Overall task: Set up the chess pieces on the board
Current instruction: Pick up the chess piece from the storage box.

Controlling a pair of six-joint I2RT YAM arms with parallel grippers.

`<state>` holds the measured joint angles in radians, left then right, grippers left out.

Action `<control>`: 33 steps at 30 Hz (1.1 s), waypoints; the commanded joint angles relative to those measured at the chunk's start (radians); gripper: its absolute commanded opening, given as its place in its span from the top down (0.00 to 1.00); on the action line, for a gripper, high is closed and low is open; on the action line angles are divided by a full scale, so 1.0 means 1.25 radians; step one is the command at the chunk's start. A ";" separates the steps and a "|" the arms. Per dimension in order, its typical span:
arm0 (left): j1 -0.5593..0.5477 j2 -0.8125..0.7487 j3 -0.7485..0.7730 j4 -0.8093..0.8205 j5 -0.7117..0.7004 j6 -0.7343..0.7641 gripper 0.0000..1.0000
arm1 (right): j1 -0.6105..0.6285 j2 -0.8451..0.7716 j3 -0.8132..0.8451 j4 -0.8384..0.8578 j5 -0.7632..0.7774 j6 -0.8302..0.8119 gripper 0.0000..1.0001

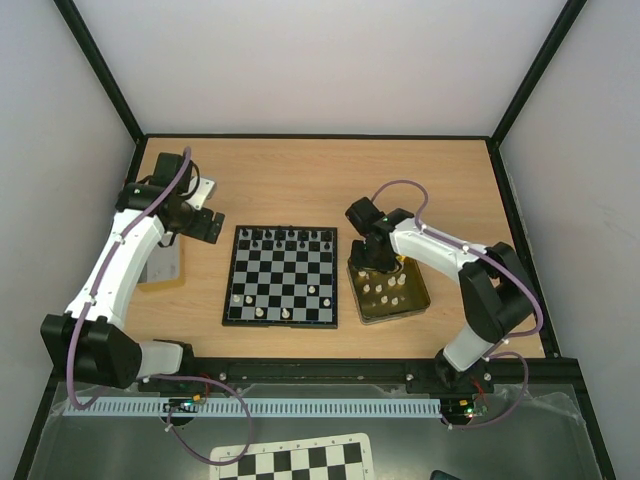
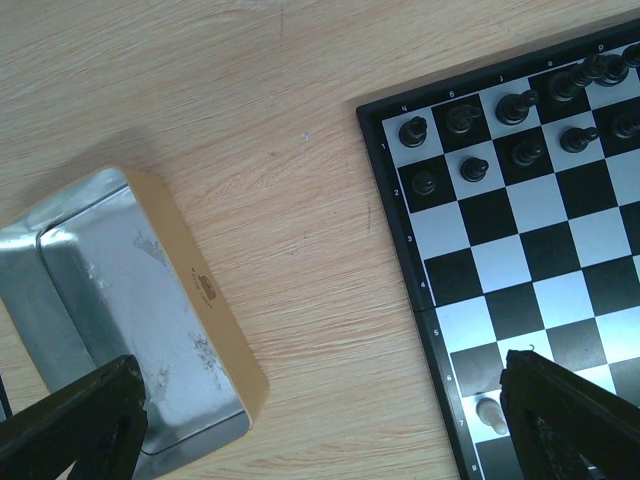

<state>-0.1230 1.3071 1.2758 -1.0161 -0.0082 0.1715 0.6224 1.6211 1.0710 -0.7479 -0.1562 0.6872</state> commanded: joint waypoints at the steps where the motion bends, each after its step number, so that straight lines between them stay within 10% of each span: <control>1: 0.004 -0.019 -0.011 -0.012 -0.004 -0.006 0.04 | 0.003 0.022 -0.009 0.016 0.007 -0.013 0.67; 33: 0.010 -0.026 -0.022 -0.010 -0.004 -0.008 0.04 | 0.003 0.059 0.048 -0.001 0.047 -0.026 0.98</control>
<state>-0.1169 1.3022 1.2606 -1.0164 -0.0086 0.1711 0.6224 1.6890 1.0897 -0.7216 -0.1371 0.6559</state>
